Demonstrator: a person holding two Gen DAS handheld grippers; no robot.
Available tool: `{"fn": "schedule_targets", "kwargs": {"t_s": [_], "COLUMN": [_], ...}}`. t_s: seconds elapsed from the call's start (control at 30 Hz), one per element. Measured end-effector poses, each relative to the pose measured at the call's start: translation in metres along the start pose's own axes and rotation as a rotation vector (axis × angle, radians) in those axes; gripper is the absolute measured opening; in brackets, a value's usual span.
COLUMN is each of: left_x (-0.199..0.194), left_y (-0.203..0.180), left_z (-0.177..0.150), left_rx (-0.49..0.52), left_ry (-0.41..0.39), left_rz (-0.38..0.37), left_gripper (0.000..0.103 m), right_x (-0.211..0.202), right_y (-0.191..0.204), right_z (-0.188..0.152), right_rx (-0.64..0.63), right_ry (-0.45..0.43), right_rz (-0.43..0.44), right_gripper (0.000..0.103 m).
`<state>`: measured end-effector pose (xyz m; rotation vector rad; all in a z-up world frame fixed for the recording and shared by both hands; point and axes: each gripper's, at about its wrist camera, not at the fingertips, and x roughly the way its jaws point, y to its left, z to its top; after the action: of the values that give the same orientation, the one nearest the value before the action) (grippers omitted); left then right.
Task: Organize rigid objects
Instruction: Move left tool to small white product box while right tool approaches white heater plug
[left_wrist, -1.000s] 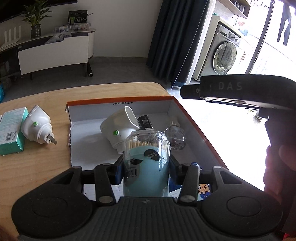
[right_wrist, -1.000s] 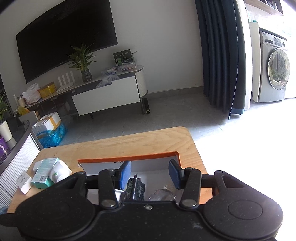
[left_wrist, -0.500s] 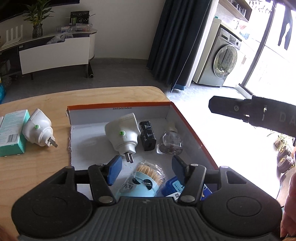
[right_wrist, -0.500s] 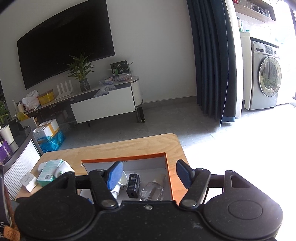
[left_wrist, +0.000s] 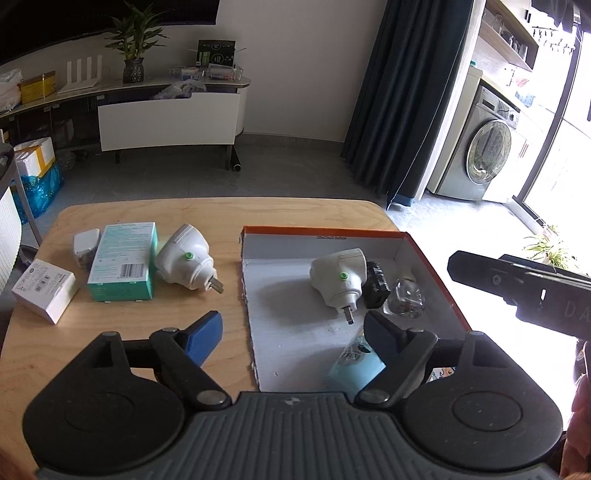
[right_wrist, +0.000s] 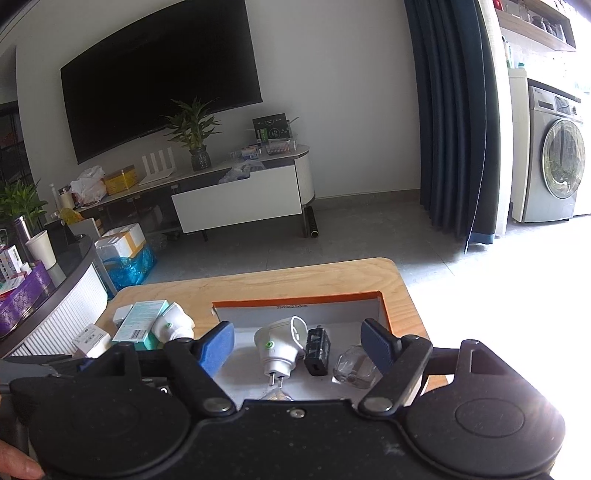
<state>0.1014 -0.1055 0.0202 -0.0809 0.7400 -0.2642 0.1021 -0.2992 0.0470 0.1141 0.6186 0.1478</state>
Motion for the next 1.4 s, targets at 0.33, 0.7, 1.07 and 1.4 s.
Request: {"fn": "schedule_targets", "kwargs": {"t_s": [0.33,0.7,1.07,1.4], "left_x": [-0.022,-0.037,-0.036,-0.03], "left_y": [0.043,0.082,0.108,0.131], "left_z": [-0.006,-0.007,-0.009,-0.01], "left_rx": [-0.052,-0.092,-0.081,-0.088], "left_ry": [-0.022,-0.037,-0.024,-0.015], "left_rz": [0.095,0.159,0.194,0.213], "left_gripper": [0.095,0.096,0.099,0.099], "right_x": [0.009,0.023,0.034,0.048], "right_y": [0.047,0.085,0.111,0.127], "right_z": [-0.009,-0.015,-0.017,-0.02], "right_rx": [-0.051,-0.11,-0.152,-0.184], "right_ry": [0.053,0.094,0.116,0.143], "right_rz": [0.078,0.142,0.175,0.188], "right_gripper": [0.09,0.091,0.091,0.091]}}
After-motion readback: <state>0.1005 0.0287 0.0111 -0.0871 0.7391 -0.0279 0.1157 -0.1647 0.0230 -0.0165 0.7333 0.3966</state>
